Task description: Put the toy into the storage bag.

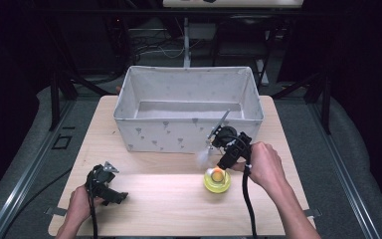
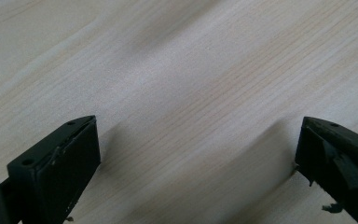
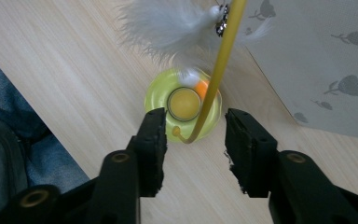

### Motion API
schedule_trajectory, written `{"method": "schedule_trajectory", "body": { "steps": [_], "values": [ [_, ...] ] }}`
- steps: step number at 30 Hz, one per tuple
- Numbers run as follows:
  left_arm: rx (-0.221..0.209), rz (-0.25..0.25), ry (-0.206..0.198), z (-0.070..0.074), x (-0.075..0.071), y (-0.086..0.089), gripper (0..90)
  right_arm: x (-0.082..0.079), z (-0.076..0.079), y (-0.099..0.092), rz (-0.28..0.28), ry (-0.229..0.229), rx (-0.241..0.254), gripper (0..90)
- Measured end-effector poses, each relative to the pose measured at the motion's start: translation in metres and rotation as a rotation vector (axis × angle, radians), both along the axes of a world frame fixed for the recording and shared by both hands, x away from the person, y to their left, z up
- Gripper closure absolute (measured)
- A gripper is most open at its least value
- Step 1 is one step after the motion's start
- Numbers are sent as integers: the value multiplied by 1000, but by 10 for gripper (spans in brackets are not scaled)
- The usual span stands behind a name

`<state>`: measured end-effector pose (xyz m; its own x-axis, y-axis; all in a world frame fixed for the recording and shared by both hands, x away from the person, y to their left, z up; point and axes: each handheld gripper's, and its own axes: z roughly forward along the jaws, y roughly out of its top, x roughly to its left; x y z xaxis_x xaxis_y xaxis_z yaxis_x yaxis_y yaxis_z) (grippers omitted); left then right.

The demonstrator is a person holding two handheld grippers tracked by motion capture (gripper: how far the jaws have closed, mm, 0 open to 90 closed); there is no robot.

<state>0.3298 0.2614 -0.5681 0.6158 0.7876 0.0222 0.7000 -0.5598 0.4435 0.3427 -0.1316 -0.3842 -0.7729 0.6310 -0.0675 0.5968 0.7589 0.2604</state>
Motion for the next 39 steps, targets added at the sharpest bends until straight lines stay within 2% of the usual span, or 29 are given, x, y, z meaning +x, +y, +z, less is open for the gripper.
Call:
{"method": "schedule_trajectory", "body": {
  "steps": [4,7,9,19,24,34,39],
  "values": [
    [2,-3,4,0,0,0,0,2,-1,-1,-1,15,-12,693],
    [5,-6,4,0,0,-1,0,4,-2,-1,-11,18,-2,695],
    [6,-6,6,0,0,-1,0,6,-2,-1,-10,22,-15,714],
    [6,-7,7,0,0,-1,0,9,-5,2,-7,38,3,874],
    [4,-6,7,-1,0,-1,0,9,-4,3,-6,23,-4,878],
    [0,-3,0,0,0,0,0,10,-2,1,-25,13,31,881],
    [-2,-2,-2,0,0,-1,0,12,8,-3,-30,-8,48,882]
  ]
}}
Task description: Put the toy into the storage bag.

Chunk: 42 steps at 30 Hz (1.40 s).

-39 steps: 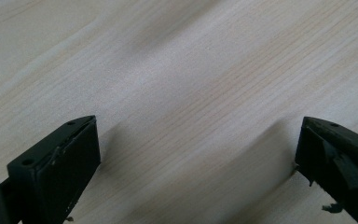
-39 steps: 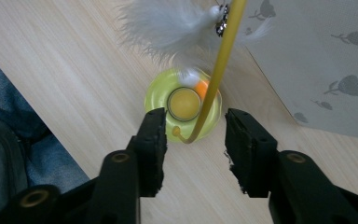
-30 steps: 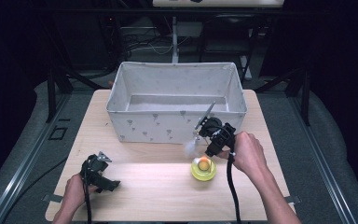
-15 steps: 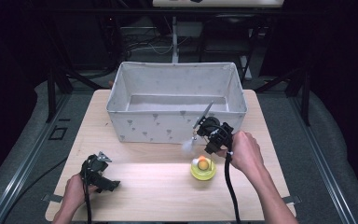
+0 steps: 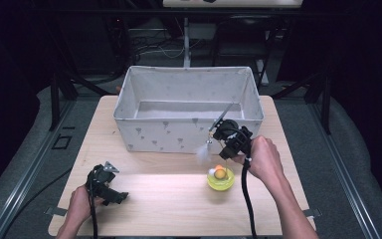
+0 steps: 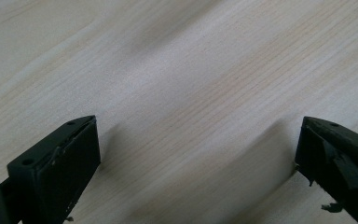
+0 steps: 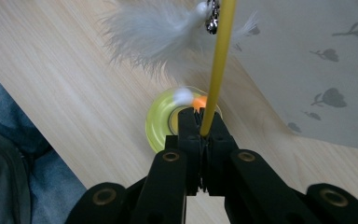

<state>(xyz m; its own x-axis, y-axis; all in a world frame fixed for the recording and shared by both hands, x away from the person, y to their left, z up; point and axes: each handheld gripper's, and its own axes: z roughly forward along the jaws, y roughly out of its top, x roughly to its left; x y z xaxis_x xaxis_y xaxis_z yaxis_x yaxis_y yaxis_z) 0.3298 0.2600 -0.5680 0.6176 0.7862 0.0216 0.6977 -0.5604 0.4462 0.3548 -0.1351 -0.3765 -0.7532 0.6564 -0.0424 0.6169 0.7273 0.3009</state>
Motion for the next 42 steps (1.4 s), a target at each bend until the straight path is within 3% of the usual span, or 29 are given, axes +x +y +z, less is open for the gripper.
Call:
{"method": "schedule_trajectory", "body": {
  "steps": [10,42],
  "values": [
    [-10,2,-3,1,0,0,0,0,16,1,5,-31,17,882],
    [-6,-2,-2,0,0,0,0,9,40,-3,-3,-27,4,881]
  ]
}}
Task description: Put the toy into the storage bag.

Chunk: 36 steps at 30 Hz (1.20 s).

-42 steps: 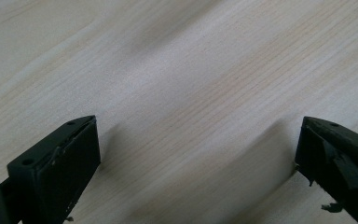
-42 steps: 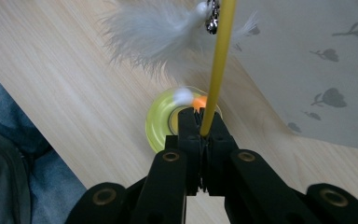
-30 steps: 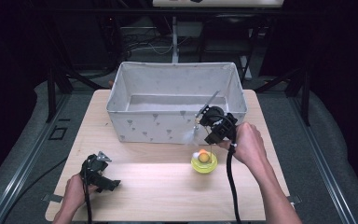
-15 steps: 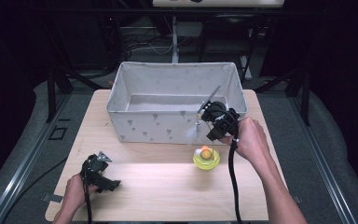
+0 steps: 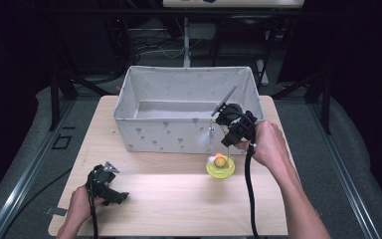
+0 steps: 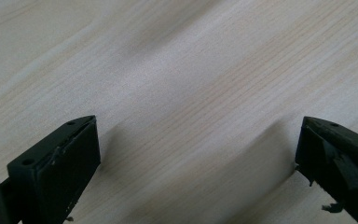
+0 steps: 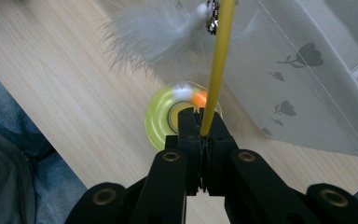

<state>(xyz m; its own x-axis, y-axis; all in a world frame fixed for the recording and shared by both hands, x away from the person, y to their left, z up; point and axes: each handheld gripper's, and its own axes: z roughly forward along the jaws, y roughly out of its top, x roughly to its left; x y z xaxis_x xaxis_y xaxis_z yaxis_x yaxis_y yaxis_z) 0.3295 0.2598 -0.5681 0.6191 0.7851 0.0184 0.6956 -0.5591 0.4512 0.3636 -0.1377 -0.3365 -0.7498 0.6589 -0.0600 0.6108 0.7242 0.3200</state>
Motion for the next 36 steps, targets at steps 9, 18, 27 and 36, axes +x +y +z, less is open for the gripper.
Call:
{"method": "schedule_trajectory", "body": {
  "steps": [9,18,27,36],
  "values": [
    [1,-2,0,0,0,0,0,2,4,-1,-3,4,-5,882],
    [-1,3,2,0,0,0,0,3,12,-2,-9,-1,5,882],
    [2,-2,2,0,0,0,0,5,24,-5,-13,-1,4,882],
    [2,-3,0,0,0,0,0,9,34,-5,-14,-1,8,882]
  ]
}}
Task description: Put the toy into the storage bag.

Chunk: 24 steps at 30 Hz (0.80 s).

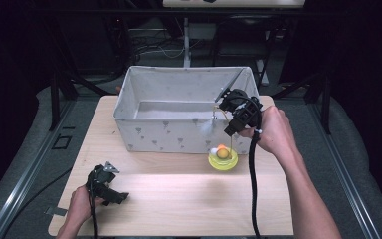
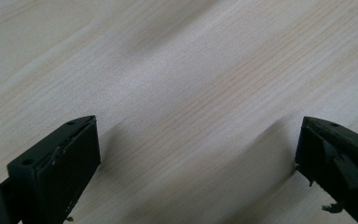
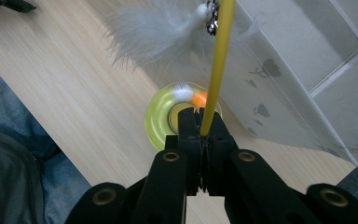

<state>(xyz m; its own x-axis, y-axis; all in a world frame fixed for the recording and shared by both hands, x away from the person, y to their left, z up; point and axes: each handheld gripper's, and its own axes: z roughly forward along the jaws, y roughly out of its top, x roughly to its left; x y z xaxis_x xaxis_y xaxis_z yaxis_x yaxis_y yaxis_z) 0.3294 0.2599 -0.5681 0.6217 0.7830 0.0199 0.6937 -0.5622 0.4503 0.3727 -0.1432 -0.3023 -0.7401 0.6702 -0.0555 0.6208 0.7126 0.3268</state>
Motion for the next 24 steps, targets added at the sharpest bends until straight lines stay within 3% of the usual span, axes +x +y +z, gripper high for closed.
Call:
{"method": "schedule_trajectory", "body": {
  "steps": [24],
  "values": [
    [4,-4,4,0,0,-1,0,4,26,-3,1,5,-1,882]
  ]
}}
